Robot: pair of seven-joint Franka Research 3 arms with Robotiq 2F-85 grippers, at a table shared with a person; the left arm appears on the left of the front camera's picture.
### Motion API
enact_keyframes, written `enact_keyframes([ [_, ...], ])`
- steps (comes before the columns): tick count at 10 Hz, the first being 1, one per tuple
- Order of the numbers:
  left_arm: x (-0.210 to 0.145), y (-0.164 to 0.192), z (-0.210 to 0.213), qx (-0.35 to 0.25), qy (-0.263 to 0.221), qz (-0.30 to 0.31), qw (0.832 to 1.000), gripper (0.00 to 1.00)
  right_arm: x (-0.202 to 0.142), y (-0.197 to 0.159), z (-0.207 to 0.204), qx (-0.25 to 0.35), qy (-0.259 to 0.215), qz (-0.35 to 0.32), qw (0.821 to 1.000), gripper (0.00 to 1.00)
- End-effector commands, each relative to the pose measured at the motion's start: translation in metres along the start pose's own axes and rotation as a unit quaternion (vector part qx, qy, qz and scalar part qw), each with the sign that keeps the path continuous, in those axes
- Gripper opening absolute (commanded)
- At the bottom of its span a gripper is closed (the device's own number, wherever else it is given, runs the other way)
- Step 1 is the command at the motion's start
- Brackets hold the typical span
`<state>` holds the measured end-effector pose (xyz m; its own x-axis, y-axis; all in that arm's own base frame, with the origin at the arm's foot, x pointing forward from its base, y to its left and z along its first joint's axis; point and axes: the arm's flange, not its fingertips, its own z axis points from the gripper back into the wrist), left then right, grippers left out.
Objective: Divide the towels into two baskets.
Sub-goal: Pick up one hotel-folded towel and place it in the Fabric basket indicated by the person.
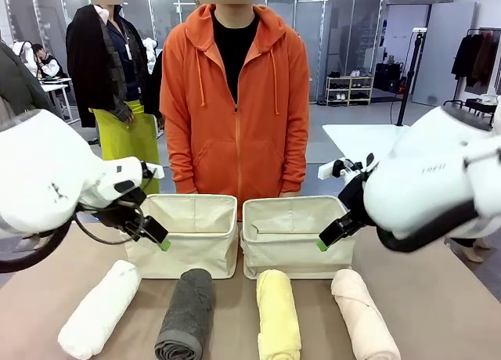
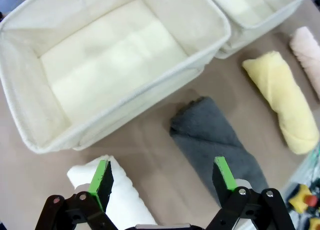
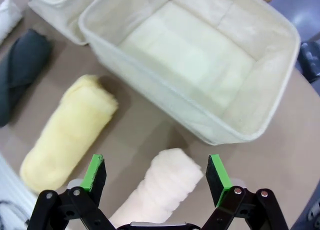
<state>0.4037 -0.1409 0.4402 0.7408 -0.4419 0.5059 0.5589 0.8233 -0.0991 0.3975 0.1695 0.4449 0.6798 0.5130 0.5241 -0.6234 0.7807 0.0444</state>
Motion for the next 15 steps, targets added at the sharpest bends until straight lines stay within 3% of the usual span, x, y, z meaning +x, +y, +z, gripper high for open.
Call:
enact_keyframes([
  [1,-0.007,0.039,0.024,-0.140,-0.004,0.036,0.989,1.00,-0.003,-0.035,0.016,0.111,0.006,-0.032,0.993,1.00],
  [2,-0.015,0.055,0.032,-0.232,-0.017,0.039,0.972,1.00,-0.006,-0.051,0.022,0.167,-0.008,-0.056,0.984,1.00],
  [3,-0.028,0.078,0.041,-0.281,-0.030,0.077,0.956,1.00,-0.014,-0.071,0.035,0.247,-0.035,-0.090,0.964,1.00],
  [6,-0.072,0.129,0.053,-0.316,-0.100,0.172,0.928,1.00,-0.056,-0.118,0.055,0.359,-0.104,-0.179,0.910,1.00],
  [8,-0.116,0.159,0.073,-0.300,-0.153,0.234,0.912,1.00,-0.106,-0.154,0.083,0.339,-0.137,-0.249,0.897,1.00],
  [12,-0.225,0.210,0.147,-0.234,-0.311,0.335,0.858,1.00,-0.231,-0.231,0.151,0.267,-0.257,-0.409,0.834,1.00],
  [15,-0.283,0.215,0.185,-0.190,-0.374,0.378,0.826,1.00,-0.288,-0.248,0.187,0.220,-0.306,-0.463,0.802,1.00],
])
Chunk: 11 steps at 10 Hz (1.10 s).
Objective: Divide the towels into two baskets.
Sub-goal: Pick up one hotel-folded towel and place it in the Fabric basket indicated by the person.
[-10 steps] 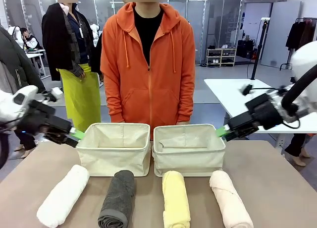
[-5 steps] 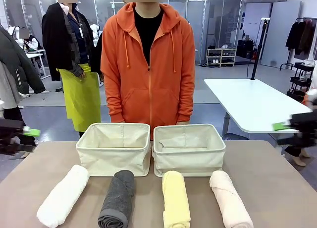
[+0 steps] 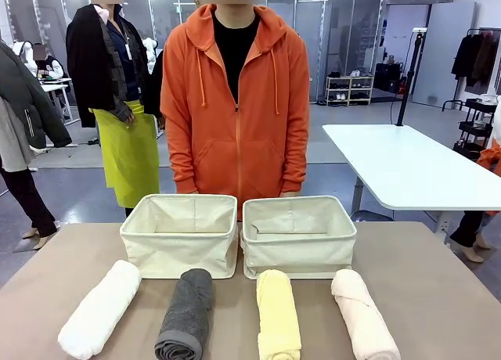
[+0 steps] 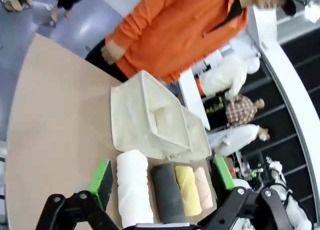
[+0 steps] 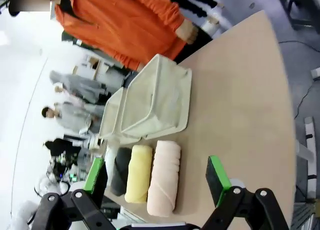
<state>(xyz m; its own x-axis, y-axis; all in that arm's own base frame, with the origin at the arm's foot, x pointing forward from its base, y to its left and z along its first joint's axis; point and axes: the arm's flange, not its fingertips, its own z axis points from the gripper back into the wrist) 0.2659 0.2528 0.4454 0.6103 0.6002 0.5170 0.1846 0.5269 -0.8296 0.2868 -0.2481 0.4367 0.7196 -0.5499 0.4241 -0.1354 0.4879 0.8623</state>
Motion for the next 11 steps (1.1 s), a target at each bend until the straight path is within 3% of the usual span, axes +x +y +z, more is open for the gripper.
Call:
enact_keyframes([
  [1,-0.036,-0.008,-0.002,0.001,-0.007,-0.015,1.000,1.00,-0.006,0.011,-0.004,0.007,-0.009,-0.007,1.000,1.00],
  [2,0.000,0.000,0.000,0.000,0.000,0.000,1.000,1.00,0.000,0.000,0.000,0.000,0.000,0.000,1.000,1.00],
  [11,0.000,0.000,0.000,0.000,0.000,0.000,1.000,1.00,0.000,0.000,0.000,0.000,0.000,0.000,1.000,1.00],
])
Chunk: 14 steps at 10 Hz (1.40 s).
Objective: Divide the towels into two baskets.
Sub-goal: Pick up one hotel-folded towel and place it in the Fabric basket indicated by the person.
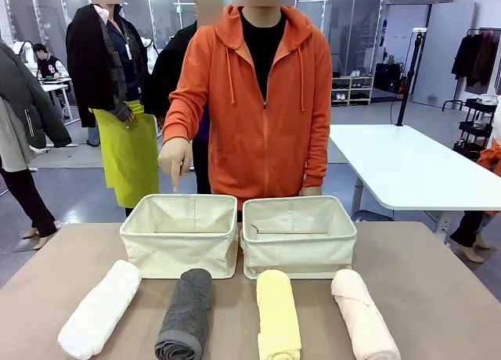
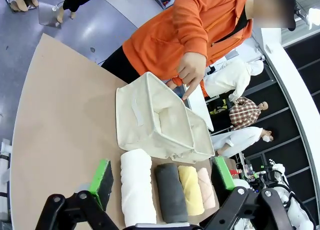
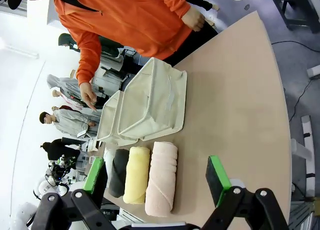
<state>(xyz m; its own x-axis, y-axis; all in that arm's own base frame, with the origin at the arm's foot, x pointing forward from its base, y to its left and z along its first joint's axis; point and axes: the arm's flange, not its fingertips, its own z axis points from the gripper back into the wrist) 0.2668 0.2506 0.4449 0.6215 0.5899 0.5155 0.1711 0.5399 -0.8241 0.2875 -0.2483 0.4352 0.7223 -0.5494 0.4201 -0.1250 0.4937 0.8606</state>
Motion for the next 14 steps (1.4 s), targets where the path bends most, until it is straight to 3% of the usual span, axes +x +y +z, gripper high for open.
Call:
enact_keyframes([
  [1,0.001,0.001,0.002,-0.010,-0.008,0.001,1.000,1.00,0.000,0.001,0.001,0.006,-0.002,0.002,1.000,1.00],
  [5,0.000,0.000,0.000,0.000,0.000,0.000,1.000,1.00,0.000,0.001,0.001,0.006,-0.002,0.002,1.000,1.00],
  [9,-0.006,-0.066,-0.067,0.039,0.138,-0.081,0.986,1.00,0.000,0.001,0.001,0.006,-0.002,0.002,1.000,1.00],
  [11,-0.013,-0.088,-0.092,0.082,0.195,-0.111,0.971,1.00,0.000,0.001,0.001,0.006,-0.002,0.002,1.000,1.00],
  [14,-0.044,-0.112,-0.136,0.127,0.294,-0.167,0.932,1.00,0.000,0.001,0.001,0.006,-0.002,0.002,1.000,1.00],
])
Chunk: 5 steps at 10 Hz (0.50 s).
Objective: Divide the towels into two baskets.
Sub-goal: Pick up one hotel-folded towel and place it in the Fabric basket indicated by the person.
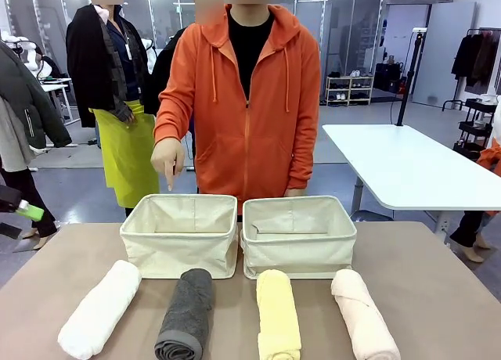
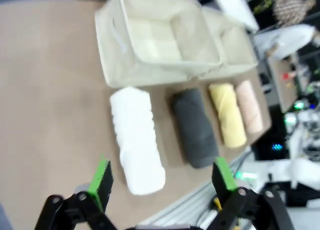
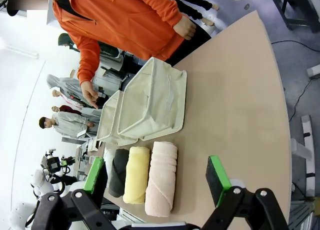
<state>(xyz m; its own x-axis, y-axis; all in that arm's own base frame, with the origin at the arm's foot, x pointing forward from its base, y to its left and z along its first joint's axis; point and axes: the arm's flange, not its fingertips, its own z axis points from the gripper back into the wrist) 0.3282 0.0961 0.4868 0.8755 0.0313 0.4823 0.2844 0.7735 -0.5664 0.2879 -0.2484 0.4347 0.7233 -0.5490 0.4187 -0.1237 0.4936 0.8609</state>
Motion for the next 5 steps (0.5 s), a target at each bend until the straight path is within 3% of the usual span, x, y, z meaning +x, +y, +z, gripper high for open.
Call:
enact_keyframes([
  [1,-0.007,-0.017,-0.029,0.046,0.067,-0.028,0.996,1.00,0.000,0.002,0.001,0.006,-0.002,0.002,1.000,1.00],
  [3,-0.014,-0.024,-0.070,0.092,0.118,-0.057,0.987,1.00,0.000,0.002,0.001,0.006,-0.002,0.002,1.000,1.00],
  [5,-0.017,-0.025,-0.106,0.129,0.126,-0.075,0.981,1.00,0.000,0.002,0.001,0.006,-0.002,0.002,1.000,1.00],
])
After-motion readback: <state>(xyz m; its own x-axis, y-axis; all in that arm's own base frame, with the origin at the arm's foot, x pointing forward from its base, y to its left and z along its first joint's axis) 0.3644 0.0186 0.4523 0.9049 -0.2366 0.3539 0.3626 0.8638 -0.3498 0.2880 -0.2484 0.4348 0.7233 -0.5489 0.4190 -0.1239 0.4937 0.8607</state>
